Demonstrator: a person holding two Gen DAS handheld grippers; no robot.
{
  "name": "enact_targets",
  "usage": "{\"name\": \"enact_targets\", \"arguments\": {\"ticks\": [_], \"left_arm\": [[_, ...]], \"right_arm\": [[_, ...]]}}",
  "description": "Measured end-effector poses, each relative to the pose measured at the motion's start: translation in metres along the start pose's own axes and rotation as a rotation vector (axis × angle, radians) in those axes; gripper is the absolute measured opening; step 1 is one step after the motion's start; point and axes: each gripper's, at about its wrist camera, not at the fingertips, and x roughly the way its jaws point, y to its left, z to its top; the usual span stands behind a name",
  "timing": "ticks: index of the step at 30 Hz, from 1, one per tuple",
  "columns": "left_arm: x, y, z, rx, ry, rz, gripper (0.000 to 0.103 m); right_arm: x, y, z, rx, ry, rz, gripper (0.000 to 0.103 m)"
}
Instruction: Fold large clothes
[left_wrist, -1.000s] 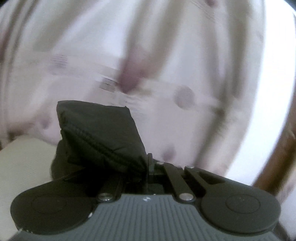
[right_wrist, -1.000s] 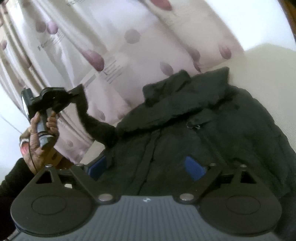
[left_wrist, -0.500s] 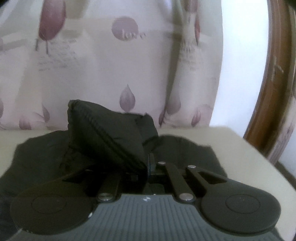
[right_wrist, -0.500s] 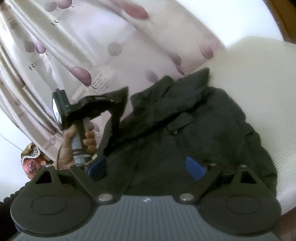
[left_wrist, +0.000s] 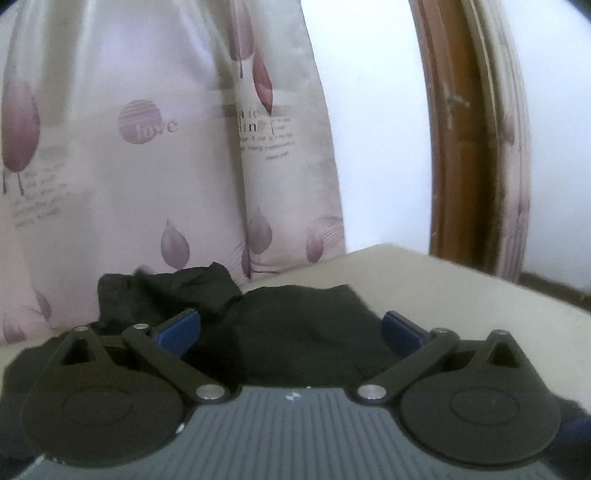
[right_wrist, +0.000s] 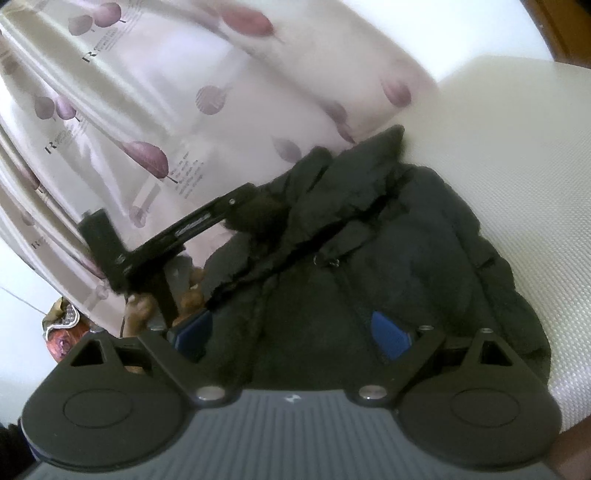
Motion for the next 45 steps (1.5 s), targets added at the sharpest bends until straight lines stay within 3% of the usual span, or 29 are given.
{"name": "enact_targets", "arguments": {"ticks": [3, 7, 12, 16, 18, 19, 20, 22, 24, 26, 29, 31, 33, 34, 37, 39, 41, 45], "left_arm": [[-0.023, 0.012, -0.007, -0.077, 0.012, -0.013, 0.103], [-0.062, 0.040, -0.018, -0.199, 0.040, 0.046, 0.103], [-0.107, 0.079, -0.039, -0.355, 0.131, 0.177, 0.103], [-0.134, 0.098, -0.059, -0.415, 0.203, 0.287, 0.103], [-0.147, 0.104, -0.070, -0.436, 0.228, 0.336, 0.103], [-0.152, 0.108, -0.074, -0.442, 0.239, 0.356, 0.103], [-0.157, 0.110, -0.079, -0.444, 0.248, 0.375, 0.103], [-0.165, 0.114, -0.088, -0.442, 0.265, 0.399, 0.103], [-0.169, 0.117, -0.097, -0.429, 0.295, 0.427, 0.103], [-0.175, 0.119, -0.104, -0.432, 0.314, 0.441, 0.103], [-0.183, 0.120, -0.109, -0.432, 0.320, 0.443, 0.103], [-0.183, 0.120, -0.108, -0.416, 0.324, 0.458, 0.103], [-0.185, 0.118, -0.106, -0.392, 0.320, 0.467, 0.103], [-0.186, 0.116, -0.106, -0.382, 0.316, 0.472, 0.103], [-0.189, 0.113, -0.104, -0.351, 0.313, 0.485, 0.103], [-0.190, 0.109, -0.103, -0.335, 0.307, 0.489, 0.103], [-0.190, 0.106, -0.102, -0.319, 0.306, 0.491, 0.103], [-0.191, 0.096, -0.101, -0.282, 0.306, 0.503, 0.103]], "right_arm": [[0.002, 0.012, 0.009, -0.059, -0.004, 0.000, 0.094], [0.019, 0.032, 0.028, -0.154, 0.004, -0.017, 0.094], [0.065, 0.068, 0.050, -0.348, 0.003, -0.016, 0.094], [0.120, 0.086, 0.073, -0.492, -0.037, -0.036, 0.093], [0.155, 0.083, 0.089, -0.496, -0.029, -0.059, 0.076], [0.168, 0.080, 0.095, -0.482, -0.018, -0.072, 0.060], [0.185, 0.075, 0.101, -0.467, -0.003, -0.094, 0.056], [0.214, 0.064, 0.105, -0.477, 0.029, -0.161, 0.052], [0.248, 0.046, 0.103, -0.480, 0.117, -0.296, 0.048], [0.269, 0.023, 0.098, -0.432, 0.223, -0.331, 0.047], [0.272, 0.020, 0.096, -0.437, 0.246, -0.349, 0.047], [0.260, 0.023, 0.101, -0.391, 0.250, -0.335, 0.048], [0.219, 0.029, 0.103, -0.320, 0.189, -0.239, 0.050], [0.199, 0.032, 0.101, -0.294, 0.170, -0.192, 0.055], [0.117, 0.038, 0.080, -0.253, 0.107, -0.041, 0.085], [0.059, 0.040, 0.056, -0.281, 0.073, 0.000, 0.089], [0.007, 0.040, 0.026, -0.359, 0.028, -0.060, 0.089], [-0.065, 0.029, -0.033, -0.522, -0.044, -0.324, 0.089]]}}
